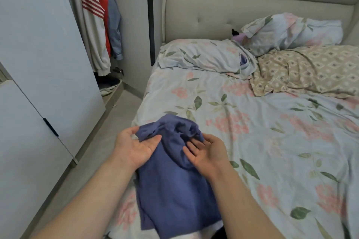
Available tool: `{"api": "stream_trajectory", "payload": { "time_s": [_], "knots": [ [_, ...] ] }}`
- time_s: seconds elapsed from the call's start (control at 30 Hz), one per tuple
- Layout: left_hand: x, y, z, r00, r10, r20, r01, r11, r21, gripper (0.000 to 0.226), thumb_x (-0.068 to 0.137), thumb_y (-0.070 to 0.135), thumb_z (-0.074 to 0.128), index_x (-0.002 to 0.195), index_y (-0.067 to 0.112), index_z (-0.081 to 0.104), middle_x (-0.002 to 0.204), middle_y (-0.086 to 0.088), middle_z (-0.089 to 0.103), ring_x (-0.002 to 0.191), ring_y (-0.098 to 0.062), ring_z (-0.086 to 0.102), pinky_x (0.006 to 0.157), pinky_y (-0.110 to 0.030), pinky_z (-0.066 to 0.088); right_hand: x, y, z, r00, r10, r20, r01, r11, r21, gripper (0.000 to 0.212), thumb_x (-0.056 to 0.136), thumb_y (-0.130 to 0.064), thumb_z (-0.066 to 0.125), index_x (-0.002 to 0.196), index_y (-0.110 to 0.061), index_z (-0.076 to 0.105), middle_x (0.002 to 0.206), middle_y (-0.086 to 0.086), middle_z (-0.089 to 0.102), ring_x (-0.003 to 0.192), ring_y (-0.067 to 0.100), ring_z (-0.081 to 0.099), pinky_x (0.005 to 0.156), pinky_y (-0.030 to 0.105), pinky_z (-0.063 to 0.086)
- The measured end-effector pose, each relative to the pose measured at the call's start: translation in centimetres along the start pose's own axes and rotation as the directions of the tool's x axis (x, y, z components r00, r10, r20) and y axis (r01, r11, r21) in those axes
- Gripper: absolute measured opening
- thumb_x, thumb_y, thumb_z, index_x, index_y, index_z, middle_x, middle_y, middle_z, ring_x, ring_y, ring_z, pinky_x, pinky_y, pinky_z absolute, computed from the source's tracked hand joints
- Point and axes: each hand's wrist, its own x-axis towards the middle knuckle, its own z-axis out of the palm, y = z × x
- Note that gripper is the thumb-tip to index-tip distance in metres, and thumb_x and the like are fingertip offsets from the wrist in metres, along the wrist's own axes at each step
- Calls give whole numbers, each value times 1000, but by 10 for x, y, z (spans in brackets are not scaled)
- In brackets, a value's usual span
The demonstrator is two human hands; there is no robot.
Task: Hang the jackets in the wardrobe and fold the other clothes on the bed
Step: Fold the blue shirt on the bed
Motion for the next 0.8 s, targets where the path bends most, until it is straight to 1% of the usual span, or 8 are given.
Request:
{"api": "stream_trajectory", "payload": {
  "time_s": [0.13, 0.27, 0.4, 0.47, 0.53, 0.6, 0.7, 0.8],
  "knots": [
    [56, -2, -16, 997, 17, -76, -14, 999, 45, 44, 99, 24, 42, 132, -3, 53, 110, -24, 66, 99, -35, 65, 87, -41, 55, 38, 5, -15, 999, -30, -34, 28, 997, -72, 28, 96, -14, 48, 119, -12, 64, 129, 7, 63, 114, 17, 60, 92, 40, 53],
    [98, 4, -24, 1000, -2, -18, 3, 997, 79, 52, 97, 31, 46, 137, -2, 48, 126, -27, 60, 114, -35, 61, 87, -42, 54, 57, 12, -21, 971, -235, -42, 218, 945, -243, 39, 96, -4, 47, 121, -31, 60, 129, -11, 60, 120, 9, 55, 100, 36, 47],
    [110, -11, -25, 954, 292, 62, -296, 900, 319, 61, 98, 12, 50, 153, 21, 25, 129, -12, 55, 114, -19, 61, 80, -34, 57, 58, 30, -21, 836, -538, 107, 434, 529, -729, 51, 91, -9, 54, 138, -29, 54, 138, -17, 53, 126, -1, 50, 107, 24, 41],
    [98, -25, -27, 836, 504, 216, -508, 566, 649, 75, 95, 2, 52, 156, 27, 15, 133, 0, 54, 111, -1, 59, 91, -24, 52, 58, 36, -24, 797, -545, 261, 436, 220, -873, 37, 92, -13, 55, 126, -25, 64, 129, -17, 61, 117, -1, 55, 104, 18, 41],
    [84, -43, -41, 667, 560, 492, -548, -79, 833, 70, 92, 7, 54, 154, 21, 25, 150, -1, 42, 132, -6, 44, 110, -25, 33, 62, 40, -31, 817, -430, 383, 413, -27, -911, 38, 94, -9, 49, 126, -22, 66, 136, -9, 59, 128, 7, 49, 109, 13, 31],
    [74, -64, -59, 597, 410, 689, -390, -602, 697, 61, 92, 20, 53, 149, 11, 36, 157, -9, 32, 146, -22, 28, 118, -36, 18, 67, 40, -40, 864, -293, 409, 355, -221, -909, 49, 95, -7, 41, 139, -23, 56, 155, 2, 40, 147, 19, 28, 121, 30, 13],
    [73, -79, -78, 776, 278, 566, -131, -807, 576, 69, 97, 48, 33, 156, 16, 17, 165, -7, 6, 152, -24, 2, 121, -45, 0, 76, 40, -48, 884, -278, 377, 275, -344, -898, 51, 101, -19, 37, 151, -28, 36, 164, 8, 18, 152, 22, 10, 121, 38, -1],
    [87, -64, -85, 806, 226, 547, -128, -835, 535, 76, 95, 59, 22, 157, 21, 1, 165, -4, -7, 151, -20, -8, 120, -40, -11, 88, 45, -49, 866, -322, 382, 206, -467, -860, 55, 103, -33, 34, 156, -28, 22, 165, 8, 13, 152, 21, 7, 121, 38, -2]
  ]
}}
